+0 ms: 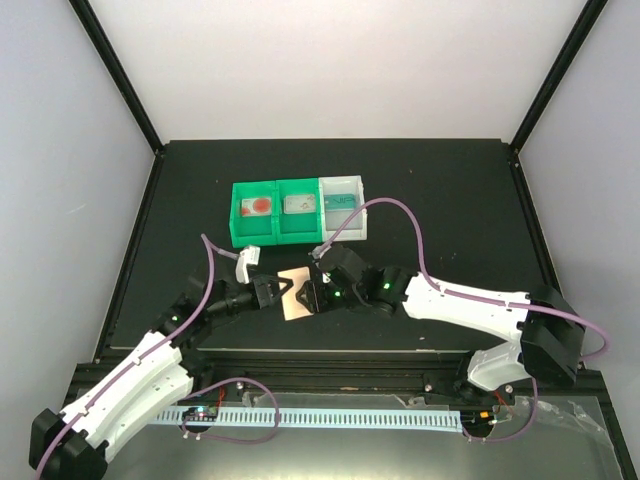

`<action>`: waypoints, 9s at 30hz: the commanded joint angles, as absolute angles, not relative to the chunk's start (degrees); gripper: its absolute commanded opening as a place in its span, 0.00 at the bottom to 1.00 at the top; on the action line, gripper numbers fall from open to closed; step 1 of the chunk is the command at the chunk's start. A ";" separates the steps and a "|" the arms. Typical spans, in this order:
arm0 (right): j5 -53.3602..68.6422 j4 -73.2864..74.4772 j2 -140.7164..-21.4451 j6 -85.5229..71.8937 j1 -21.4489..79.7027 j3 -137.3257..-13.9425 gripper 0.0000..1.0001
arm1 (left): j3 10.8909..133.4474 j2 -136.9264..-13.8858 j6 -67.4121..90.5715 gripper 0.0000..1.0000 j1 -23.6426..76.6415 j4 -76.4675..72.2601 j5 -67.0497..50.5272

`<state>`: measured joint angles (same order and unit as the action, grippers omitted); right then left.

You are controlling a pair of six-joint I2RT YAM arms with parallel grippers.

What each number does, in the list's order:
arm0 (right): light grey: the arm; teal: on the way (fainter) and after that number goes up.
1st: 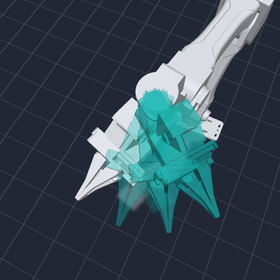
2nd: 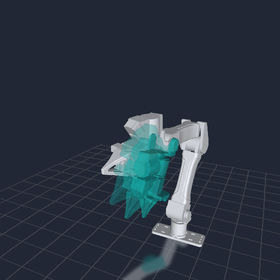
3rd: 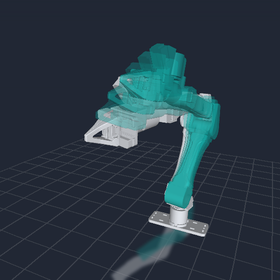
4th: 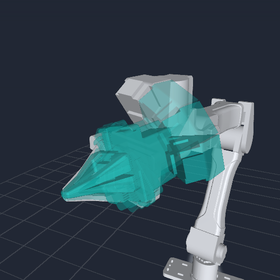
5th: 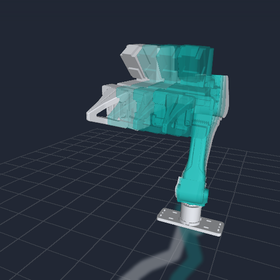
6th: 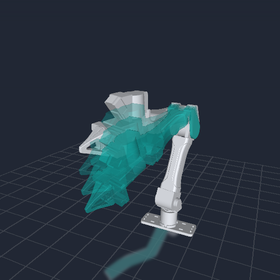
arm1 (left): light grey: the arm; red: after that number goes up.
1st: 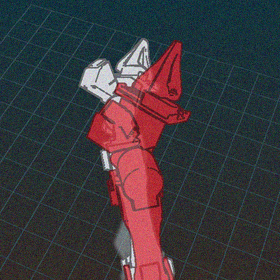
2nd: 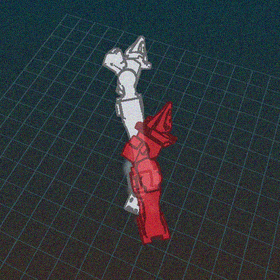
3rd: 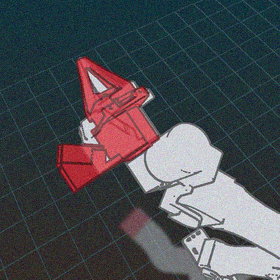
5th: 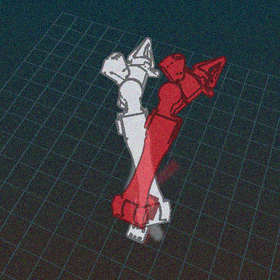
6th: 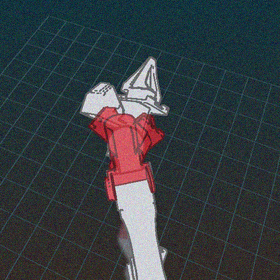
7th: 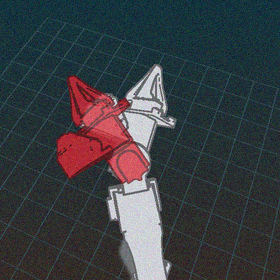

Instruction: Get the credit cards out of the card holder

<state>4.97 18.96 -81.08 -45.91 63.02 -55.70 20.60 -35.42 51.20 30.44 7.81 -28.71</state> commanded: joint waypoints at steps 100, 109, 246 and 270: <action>9.31 -3.51 -78.00 -43.58 59.62 -36.74 0.01 | 18.50 -58.02 45.65 0.69 30.98 2.70 -32.18; 12.31 -8.08 -77.06 -44.82 59.57 -35.92 0.01 | 16.41 -57.04 45.87 0.70 31.03 2.73 -32.16; 2.93 -5.24 -76.11 -43.20 56.04 -31.18 0.18 | 21.50 -76.85 41.81 0.21 37.65 -5.82 -28.66; 12.72 -18.41 -86.17 -46.25 52.68 -25.94 0.19 | 23.11 -75.05 41.49 0.15 37.66 -1.60 -25.99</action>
<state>11.86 -15.46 -85.21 -45.41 53.15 -26.11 21.61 -77.82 41.71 37.85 -4.40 -27.14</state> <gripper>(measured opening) 0.188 0.156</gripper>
